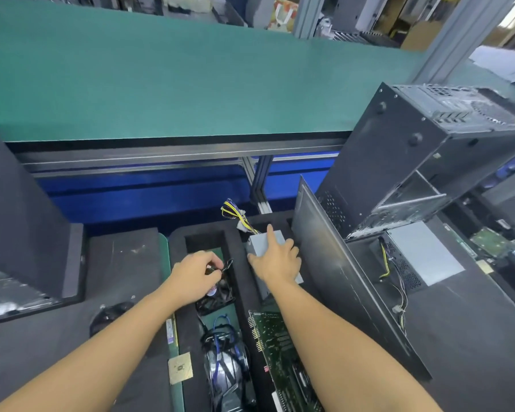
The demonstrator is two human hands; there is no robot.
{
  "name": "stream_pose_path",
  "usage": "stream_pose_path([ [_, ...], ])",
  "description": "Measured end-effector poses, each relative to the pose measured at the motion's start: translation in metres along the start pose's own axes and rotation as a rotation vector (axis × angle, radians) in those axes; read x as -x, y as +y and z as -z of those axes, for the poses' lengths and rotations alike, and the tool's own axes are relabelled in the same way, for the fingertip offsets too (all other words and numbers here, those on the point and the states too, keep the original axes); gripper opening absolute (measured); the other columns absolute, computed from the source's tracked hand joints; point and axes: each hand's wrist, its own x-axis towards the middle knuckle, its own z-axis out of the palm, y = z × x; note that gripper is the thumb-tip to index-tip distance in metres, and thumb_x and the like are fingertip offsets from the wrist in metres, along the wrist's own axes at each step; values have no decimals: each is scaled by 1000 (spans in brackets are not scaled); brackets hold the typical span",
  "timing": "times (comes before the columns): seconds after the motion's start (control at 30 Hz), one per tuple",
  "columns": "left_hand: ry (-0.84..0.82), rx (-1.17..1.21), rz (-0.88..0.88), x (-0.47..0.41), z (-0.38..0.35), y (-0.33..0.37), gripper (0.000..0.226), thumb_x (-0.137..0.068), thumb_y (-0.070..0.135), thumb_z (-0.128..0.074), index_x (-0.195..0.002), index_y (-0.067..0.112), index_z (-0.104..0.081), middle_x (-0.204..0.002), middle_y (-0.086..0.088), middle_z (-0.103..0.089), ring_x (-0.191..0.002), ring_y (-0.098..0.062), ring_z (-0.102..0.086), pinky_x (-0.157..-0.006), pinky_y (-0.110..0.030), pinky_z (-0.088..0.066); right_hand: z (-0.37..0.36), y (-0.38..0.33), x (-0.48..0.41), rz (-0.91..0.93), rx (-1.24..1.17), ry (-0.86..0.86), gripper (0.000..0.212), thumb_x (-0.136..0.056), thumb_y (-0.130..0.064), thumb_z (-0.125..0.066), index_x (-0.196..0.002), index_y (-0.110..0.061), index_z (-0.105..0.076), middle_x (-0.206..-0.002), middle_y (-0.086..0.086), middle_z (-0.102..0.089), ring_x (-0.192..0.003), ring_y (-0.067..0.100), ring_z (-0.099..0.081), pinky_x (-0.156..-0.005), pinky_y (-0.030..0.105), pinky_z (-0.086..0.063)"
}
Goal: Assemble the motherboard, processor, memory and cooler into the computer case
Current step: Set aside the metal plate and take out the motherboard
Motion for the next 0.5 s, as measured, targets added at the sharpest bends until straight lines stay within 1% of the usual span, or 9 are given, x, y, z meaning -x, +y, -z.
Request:
stream_pose_path([
  [0.1,1,-234,-58,9,11,-7,16,-91,33,-55,-105,34,-61,-122,10,-55,-115,-17,-46,-99,-39,-36,-1,2,-9,25,14,-76,100,-80,-75,-55,-156,-45,2,-145,16,-34,-127,35,-39,-100,46,-36],
  [0.13,4,-295,-61,13,17,-11,16,-90,35,-56,-106,36,-59,-124,10,-53,-116,-18,-44,-98,-39,-34,1,2,-9,31,23,-114,102,-80,-78,-53,-156,-45,6,-151,18,-27,-132,36,-35,-104,48,-33],
  [0.2,-2,-390,-40,24,30,-22,23,-88,43,-56,-111,38,-56,-130,9,-48,-122,-18,-39,-99,-40,-31,5,1,-3,57,38,-149,104,-81,-79,-51,-156,-43,11,-162,19,-7,-143,39,-22,-112,50,-25],
  [0.23,-33,-437,-18,31,37,-28,33,-85,48,-58,-116,38,-54,-135,8,-44,-125,-19,-36,-101,-41,-29,7,-2,2,82,42,-135,102,-83,-77,-51,-157,-42,10,-165,17,2,-147,40,-14,-115,51,-20],
  [0.3,-159,-524,58,45,52,-42,67,-73,63,-63,-131,38,-44,-145,6,-31,-131,-21,-30,-104,-43,-28,11,-11,17,147,27,-112,94,-88,-70,-51,-159,-38,0,-166,16,8,-151,39,-5,-118,52,-15],
  [0.37,-321,-573,175,60,64,-56,107,-53,76,-67,-145,42,-23,-154,4,-14,-138,-27,-22,-108,-46,-26,16,-25,35,215,-30,-135,79,-91,-58,-55,-158,-34,-19,-166,16,1,-151,36,-5,-118,51,-15],
  [0.4,-393,-600,226,68,68,-62,122,-45,78,-69,-147,46,-10,-157,5,-6,-140,-30,-18,-109,-47,-26,19,-32,45,254,-56,-133,72,-92,-53,-56,-155,-32,-28,-165,15,-5,-150,35,-8,-117,50,-17],
  [0.43,-440,-620,262,77,70,-68,132,-40,78,-72,-147,50,1,-158,5,-1,-141,-32,-15,-109,-49,-27,23,-39,56,296,-76,-120,67,-92,-50,-57,-152,-31,-35,-163,14,-13,-148,34,-13,-115,48,-20],
  [0.5,-431,-588,289,91,67,-77,138,-44,68,-79,-144,53,13,-157,0,-3,-139,-35,-19,-106,-49,-35,32,-52,79,357,-114,-129,55,-92,-46,-57,-144,-29,-47,-156,11,-29,-141,33,-23,-112,45,-24],
])
